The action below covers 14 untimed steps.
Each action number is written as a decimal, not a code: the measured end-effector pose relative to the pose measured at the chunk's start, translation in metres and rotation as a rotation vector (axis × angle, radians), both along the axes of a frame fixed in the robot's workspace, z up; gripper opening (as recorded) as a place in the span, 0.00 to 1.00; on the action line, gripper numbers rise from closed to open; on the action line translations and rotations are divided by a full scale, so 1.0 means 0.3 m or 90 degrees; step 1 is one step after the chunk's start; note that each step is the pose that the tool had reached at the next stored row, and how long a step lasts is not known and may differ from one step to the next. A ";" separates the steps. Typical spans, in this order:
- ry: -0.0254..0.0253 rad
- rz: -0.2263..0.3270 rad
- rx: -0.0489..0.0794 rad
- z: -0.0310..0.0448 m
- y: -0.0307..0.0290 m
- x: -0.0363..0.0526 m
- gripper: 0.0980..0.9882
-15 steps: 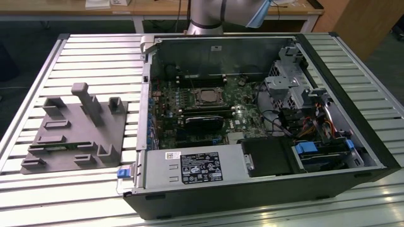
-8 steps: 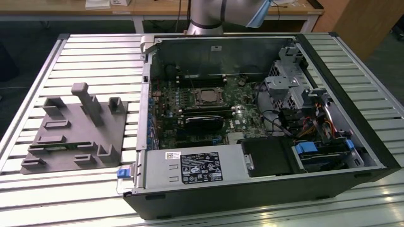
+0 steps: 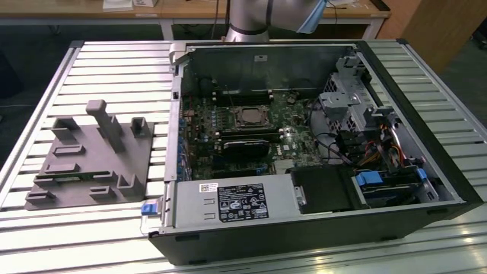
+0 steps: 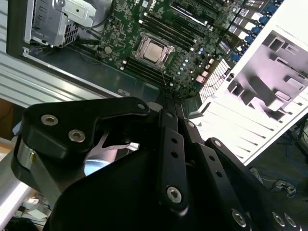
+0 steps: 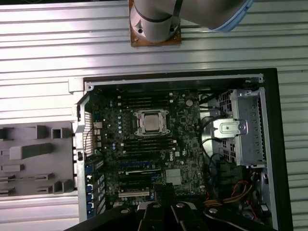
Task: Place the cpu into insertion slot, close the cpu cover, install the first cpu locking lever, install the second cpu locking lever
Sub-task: 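Install the first cpu locking lever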
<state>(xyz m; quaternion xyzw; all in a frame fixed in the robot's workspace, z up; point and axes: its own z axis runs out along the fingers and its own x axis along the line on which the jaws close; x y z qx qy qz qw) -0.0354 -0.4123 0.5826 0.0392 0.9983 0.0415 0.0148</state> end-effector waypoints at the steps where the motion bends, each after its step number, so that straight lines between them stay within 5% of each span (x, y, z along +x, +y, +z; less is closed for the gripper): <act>1: 0.0000 0.000 0.000 -0.006 -0.003 0.000 0.01; 14: 0.0000 0.000 0.000 -0.085 -0.038 0.000 0.01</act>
